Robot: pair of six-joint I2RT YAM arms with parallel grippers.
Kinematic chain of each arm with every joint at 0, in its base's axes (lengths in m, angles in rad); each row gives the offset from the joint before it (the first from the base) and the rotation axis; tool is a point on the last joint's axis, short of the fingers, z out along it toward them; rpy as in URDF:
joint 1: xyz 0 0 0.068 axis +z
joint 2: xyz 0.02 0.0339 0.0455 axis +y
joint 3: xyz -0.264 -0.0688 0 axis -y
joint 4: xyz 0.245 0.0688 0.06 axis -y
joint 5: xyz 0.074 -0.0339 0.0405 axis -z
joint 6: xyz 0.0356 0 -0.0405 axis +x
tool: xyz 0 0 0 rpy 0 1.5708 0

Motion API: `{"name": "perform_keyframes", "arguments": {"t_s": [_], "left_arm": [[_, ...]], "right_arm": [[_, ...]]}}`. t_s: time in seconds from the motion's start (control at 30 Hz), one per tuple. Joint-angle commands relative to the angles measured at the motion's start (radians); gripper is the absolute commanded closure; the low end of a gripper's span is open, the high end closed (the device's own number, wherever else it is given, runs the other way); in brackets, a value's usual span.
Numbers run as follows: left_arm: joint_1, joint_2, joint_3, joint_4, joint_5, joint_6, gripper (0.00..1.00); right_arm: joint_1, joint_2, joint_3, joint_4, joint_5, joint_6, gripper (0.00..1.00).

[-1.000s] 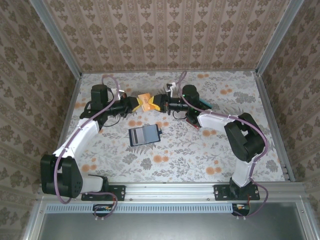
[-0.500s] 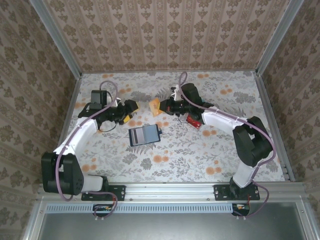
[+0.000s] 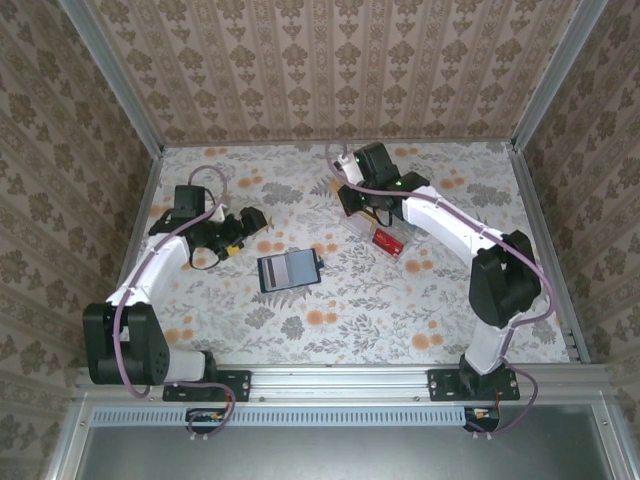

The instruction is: Take the credit cards out of the card holder

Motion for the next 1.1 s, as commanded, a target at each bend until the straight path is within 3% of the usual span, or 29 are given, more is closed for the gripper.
{"name": "perform_keyframes", "arguments": {"t_s": [0.0, 0.63, 1.07], "left_arm": [[0.007, -0.021, -0.02, -0.024, -0.003, 0.036, 0.0], [0.026, -0.004, -0.039, -0.021, 0.013, 0.04, 0.0], [0.028, 0.006, -0.053, -0.01, 0.022, 0.036, 0.0]], "right_arm": [[-0.016, 0.082, 0.088, -0.155, 0.113, -0.221, 1.0], [-0.071, 0.189, 0.128, -0.229, 0.153, -0.395, 1.0], [-0.081, 0.212, 0.112, -0.201, 0.144, -0.399, 0.95]]}}
